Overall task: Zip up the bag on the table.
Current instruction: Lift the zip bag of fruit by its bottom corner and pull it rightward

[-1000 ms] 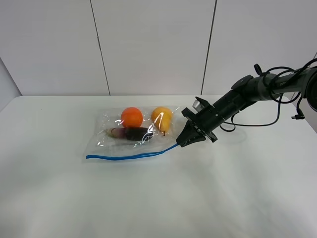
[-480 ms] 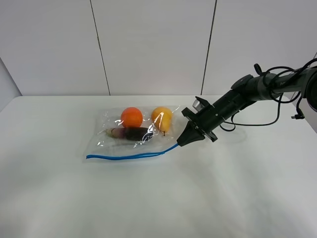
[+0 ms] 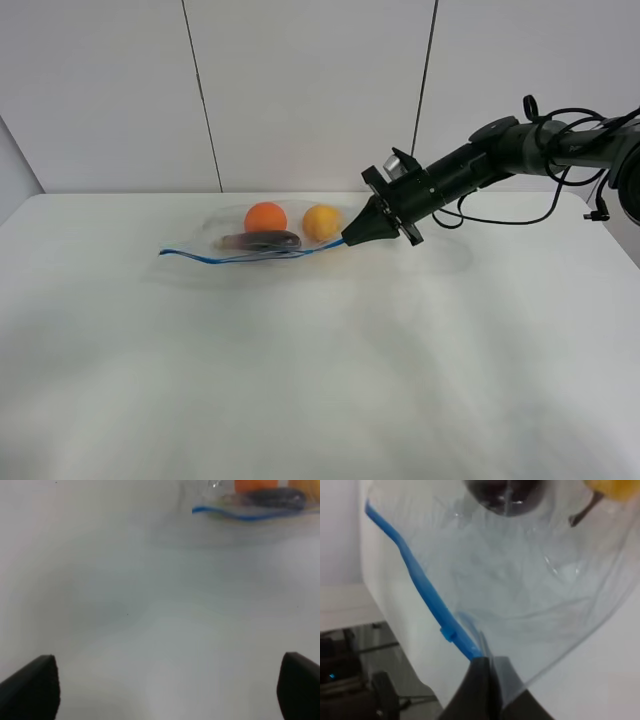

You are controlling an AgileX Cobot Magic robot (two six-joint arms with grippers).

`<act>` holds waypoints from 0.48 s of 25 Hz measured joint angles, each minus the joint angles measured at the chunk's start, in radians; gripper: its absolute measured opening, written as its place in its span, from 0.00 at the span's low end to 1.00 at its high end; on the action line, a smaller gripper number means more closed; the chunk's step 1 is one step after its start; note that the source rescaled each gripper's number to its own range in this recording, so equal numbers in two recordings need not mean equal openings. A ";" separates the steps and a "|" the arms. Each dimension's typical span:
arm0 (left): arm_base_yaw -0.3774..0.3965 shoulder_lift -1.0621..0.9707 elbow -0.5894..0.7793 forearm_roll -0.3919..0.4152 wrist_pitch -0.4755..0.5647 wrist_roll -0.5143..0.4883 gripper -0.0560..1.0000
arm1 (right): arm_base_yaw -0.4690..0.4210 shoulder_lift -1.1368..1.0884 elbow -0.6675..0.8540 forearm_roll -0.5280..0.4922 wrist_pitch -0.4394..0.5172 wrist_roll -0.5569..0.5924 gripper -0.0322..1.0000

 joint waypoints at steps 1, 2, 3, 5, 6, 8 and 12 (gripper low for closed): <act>0.000 0.000 0.000 0.000 0.000 0.000 1.00 | 0.001 -0.002 -0.001 0.005 0.000 0.001 0.03; 0.000 0.000 0.000 0.000 0.000 0.000 1.00 | 0.003 -0.005 -0.001 0.006 -0.001 0.002 0.03; 0.000 0.000 0.000 0.000 0.000 0.000 1.00 | 0.006 -0.011 -0.001 0.006 -0.001 0.003 0.03; 0.000 0.000 0.000 0.000 0.000 0.000 1.00 | 0.014 -0.024 -0.001 0.006 -0.002 0.003 0.03; 0.000 0.000 0.000 0.000 0.000 0.000 1.00 | 0.016 -0.035 -0.001 0.006 -0.002 0.003 0.03; 0.000 0.000 0.000 0.000 0.000 0.000 1.00 | 0.028 -0.055 -0.001 0.007 -0.002 0.003 0.03; 0.000 0.000 0.000 0.000 0.000 0.000 1.00 | 0.042 -0.084 -0.001 0.009 -0.001 0.003 0.03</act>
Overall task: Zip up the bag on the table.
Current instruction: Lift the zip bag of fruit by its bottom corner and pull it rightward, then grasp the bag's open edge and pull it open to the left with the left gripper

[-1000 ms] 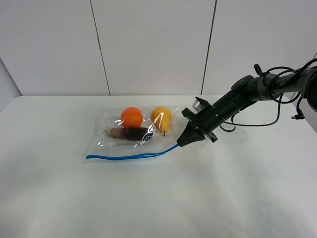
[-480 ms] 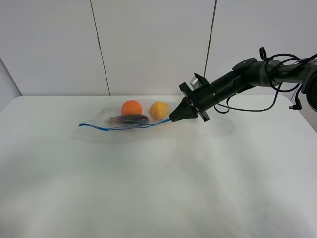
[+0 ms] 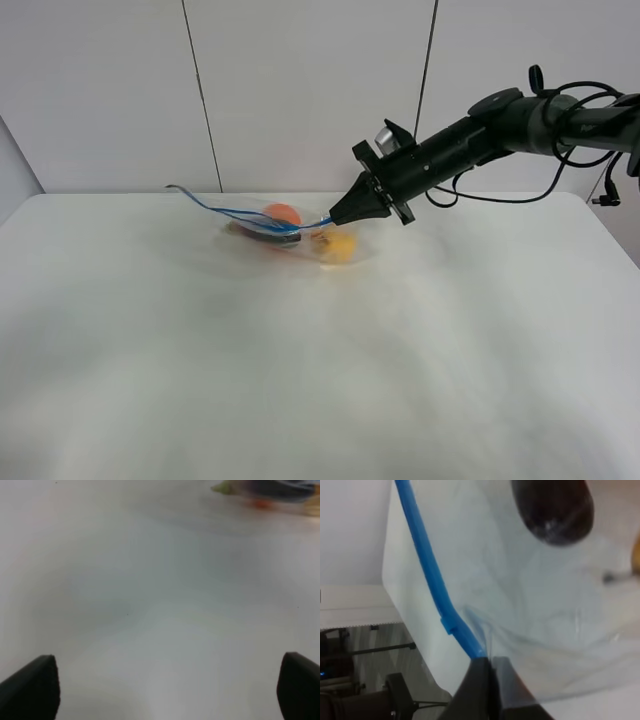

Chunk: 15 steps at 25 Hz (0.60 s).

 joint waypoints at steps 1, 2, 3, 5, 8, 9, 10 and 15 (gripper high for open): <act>0.000 0.000 0.000 0.000 0.000 0.000 1.00 | 0.001 0.000 0.000 -0.001 0.000 0.000 0.03; 0.000 0.000 0.000 0.000 0.000 0.000 1.00 | 0.003 0.000 0.000 -0.006 0.000 0.000 0.03; 0.000 0.000 0.000 0.000 0.000 0.000 1.00 | 0.005 0.000 0.000 -0.011 0.000 0.000 0.03; 0.000 0.000 0.000 0.000 0.000 0.000 1.00 | 0.005 0.000 0.000 -0.022 0.000 0.001 0.03; 0.000 0.000 0.000 0.000 0.000 0.000 1.00 | 0.007 0.000 0.000 -0.040 0.001 0.007 0.03; 0.000 0.000 0.000 0.000 0.000 0.000 1.00 | 0.008 0.000 0.000 -0.045 0.001 0.008 0.03; 0.000 0.000 0.000 0.000 0.000 0.000 1.00 | 0.008 0.000 0.000 -0.047 0.001 0.008 0.03; 0.000 0.014 -0.032 0.008 -0.030 0.000 1.00 | 0.008 0.000 0.000 -0.053 0.001 0.009 0.03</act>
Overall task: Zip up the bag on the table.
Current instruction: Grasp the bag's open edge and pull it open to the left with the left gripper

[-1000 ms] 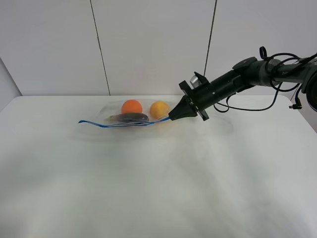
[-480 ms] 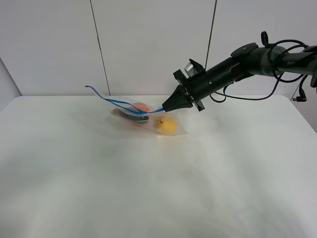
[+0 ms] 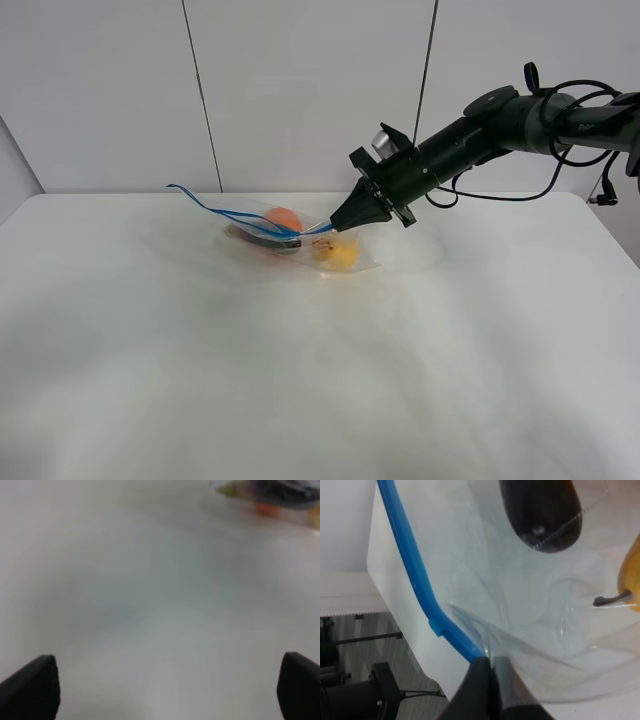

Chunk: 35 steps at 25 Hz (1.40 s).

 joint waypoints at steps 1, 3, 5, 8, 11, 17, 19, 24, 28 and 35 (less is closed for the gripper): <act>0.000 0.018 -0.019 0.000 -0.019 0.000 1.00 | 0.000 0.000 0.000 -0.001 0.000 0.000 0.03; 0.000 0.089 -0.059 0.000 -0.062 0.000 1.00 | 0.000 0.000 0.000 -0.002 0.000 0.002 0.03; 0.000 0.174 -0.104 0.000 -0.107 0.004 1.00 | 0.000 0.000 0.000 -0.003 0.000 0.003 0.03; 0.000 0.328 -0.165 -0.002 -0.176 0.040 1.00 | 0.000 0.000 0.000 -0.004 0.000 0.006 0.03; 0.000 0.485 -0.222 -0.004 -0.254 0.075 1.00 | 0.000 0.000 0.000 -0.004 0.000 0.006 0.03; 0.000 0.787 -0.323 -0.004 -0.400 0.168 1.00 | 0.000 0.000 0.000 -0.005 0.000 0.006 0.03; 0.000 0.868 -0.346 -0.004 -0.425 0.249 1.00 | 0.000 0.000 0.000 -0.005 0.000 0.007 0.03; 0.000 1.013 -0.363 -0.004 -0.508 0.593 1.00 | 0.000 0.000 0.000 -0.005 0.000 0.007 0.03; 0.000 1.082 -0.363 -0.004 -0.601 0.996 1.00 | 0.000 0.000 0.000 -0.005 0.000 0.007 0.03; -0.080 1.140 -0.363 -0.139 -0.628 1.391 1.00 | 0.000 0.000 0.000 -0.005 0.000 0.007 0.03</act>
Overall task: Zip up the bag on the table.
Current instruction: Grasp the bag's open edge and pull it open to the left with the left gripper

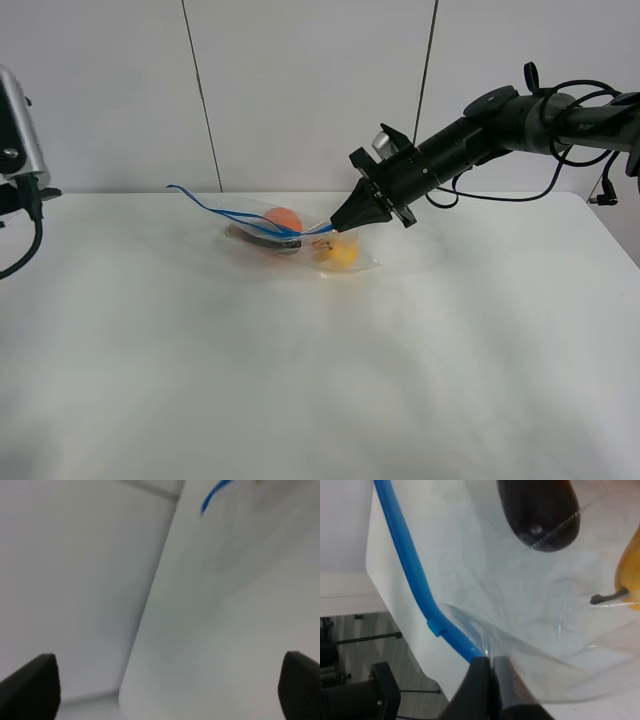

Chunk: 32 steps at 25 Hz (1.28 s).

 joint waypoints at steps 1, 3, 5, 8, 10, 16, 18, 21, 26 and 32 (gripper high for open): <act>-0.026 0.000 0.000 -0.031 -0.002 0.024 1.00 | 0.000 0.000 0.000 0.000 0.000 0.000 0.03; -0.079 0.000 0.000 -0.072 -0.005 0.061 1.00 | 0.000 0.000 0.000 0.000 0.000 0.000 0.03; -0.141 0.000 0.000 -0.105 -0.011 0.083 1.00 | 0.000 0.000 0.000 0.000 0.000 0.000 0.03; -0.237 0.001 0.000 -0.122 -0.037 0.093 1.00 | 0.000 0.000 0.000 0.000 0.000 0.000 0.03; -0.296 0.007 0.000 -0.127 -0.061 0.094 1.00 | 0.000 0.000 0.000 0.000 0.000 0.000 0.03; -0.452 0.121 -0.001 -0.129 -0.157 0.095 1.00 | 0.000 0.000 0.000 0.000 0.000 0.000 0.03; -0.498 0.184 -0.001 -0.129 -0.204 0.095 1.00 | 0.000 0.000 0.000 0.000 0.000 0.000 0.03; -0.561 0.281 -0.001 -0.129 -0.319 0.095 1.00 | 0.000 0.000 0.000 0.000 0.000 0.000 0.03; -0.607 0.455 -0.001 -0.130 -0.559 0.094 1.00 | 0.000 0.000 0.000 0.000 0.000 0.000 0.03; -0.609 0.595 -0.001 -0.131 -0.646 0.091 1.00 | 0.000 0.000 0.000 0.000 0.000 0.000 0.03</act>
